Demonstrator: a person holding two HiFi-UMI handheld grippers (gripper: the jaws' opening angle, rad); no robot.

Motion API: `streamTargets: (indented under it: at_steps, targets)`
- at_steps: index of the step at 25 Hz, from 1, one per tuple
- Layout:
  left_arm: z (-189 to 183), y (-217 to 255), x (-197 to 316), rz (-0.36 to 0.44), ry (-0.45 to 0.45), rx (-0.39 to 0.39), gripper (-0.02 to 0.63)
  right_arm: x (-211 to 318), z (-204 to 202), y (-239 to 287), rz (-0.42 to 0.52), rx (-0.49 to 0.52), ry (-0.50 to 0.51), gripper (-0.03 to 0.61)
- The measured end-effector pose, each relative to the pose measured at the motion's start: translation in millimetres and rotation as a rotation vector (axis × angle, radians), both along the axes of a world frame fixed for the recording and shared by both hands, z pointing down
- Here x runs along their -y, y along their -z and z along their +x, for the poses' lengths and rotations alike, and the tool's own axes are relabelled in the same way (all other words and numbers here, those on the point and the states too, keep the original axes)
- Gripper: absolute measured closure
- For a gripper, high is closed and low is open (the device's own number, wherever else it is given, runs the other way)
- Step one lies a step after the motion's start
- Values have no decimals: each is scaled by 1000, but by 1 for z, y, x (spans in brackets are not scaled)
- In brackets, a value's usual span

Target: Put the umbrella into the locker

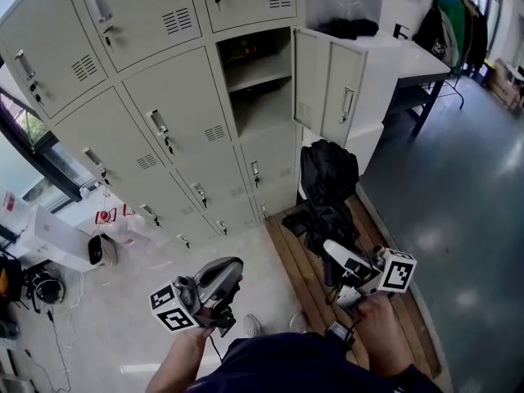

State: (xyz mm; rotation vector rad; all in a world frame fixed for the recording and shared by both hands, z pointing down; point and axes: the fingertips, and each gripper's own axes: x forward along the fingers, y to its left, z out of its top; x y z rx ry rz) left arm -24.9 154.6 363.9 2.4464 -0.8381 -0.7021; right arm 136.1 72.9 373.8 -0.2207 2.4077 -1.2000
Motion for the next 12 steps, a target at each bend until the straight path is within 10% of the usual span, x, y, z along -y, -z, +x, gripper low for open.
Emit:
streamTargets:
  at_steps: [12]
  targets:
    - [56, 6, 12, 24, 60, 102, 614, 8, 37, 5, 48, -35, 39, 367]
